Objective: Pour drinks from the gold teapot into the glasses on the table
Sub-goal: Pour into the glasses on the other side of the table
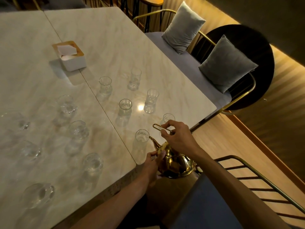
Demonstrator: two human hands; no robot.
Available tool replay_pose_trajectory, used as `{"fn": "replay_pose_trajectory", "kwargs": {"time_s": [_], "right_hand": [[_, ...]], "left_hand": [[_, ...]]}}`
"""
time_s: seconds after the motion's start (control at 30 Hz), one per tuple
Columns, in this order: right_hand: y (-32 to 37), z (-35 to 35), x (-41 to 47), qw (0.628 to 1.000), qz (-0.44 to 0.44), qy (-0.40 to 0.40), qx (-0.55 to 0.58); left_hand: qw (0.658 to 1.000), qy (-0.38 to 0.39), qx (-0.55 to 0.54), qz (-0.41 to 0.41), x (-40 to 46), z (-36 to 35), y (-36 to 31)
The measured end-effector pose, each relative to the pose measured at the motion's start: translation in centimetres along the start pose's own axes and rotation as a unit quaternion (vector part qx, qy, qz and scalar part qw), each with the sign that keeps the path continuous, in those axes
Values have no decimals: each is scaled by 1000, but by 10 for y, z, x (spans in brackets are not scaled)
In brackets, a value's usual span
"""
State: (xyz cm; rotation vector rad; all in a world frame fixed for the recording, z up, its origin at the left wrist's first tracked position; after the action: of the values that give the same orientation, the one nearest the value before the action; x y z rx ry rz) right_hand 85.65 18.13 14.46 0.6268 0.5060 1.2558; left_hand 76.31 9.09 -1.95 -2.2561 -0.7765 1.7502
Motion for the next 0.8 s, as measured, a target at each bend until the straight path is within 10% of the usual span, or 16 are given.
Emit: {"fn": "replay_pose_trajectory", "kwargs": {"time_s": [0.8], "right_hand": [[16, -7, 13, 999, 11, 24, -43]], "left_hand": [[998, 27, -39, 32, 19, -3, 7]]}}
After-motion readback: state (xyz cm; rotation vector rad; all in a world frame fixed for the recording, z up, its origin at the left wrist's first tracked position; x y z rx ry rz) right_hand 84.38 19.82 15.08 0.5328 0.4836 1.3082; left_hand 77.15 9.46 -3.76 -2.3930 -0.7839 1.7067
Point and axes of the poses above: each hand's wrist, its own x-axis towards the middle knuckle, its own z-axis out of the back of the hand, y = z × x, the point moved 9 cm from there along x, towards the middle knuckle, and after that the axes turned 13 degrees about -y, right-handed, at the moved point
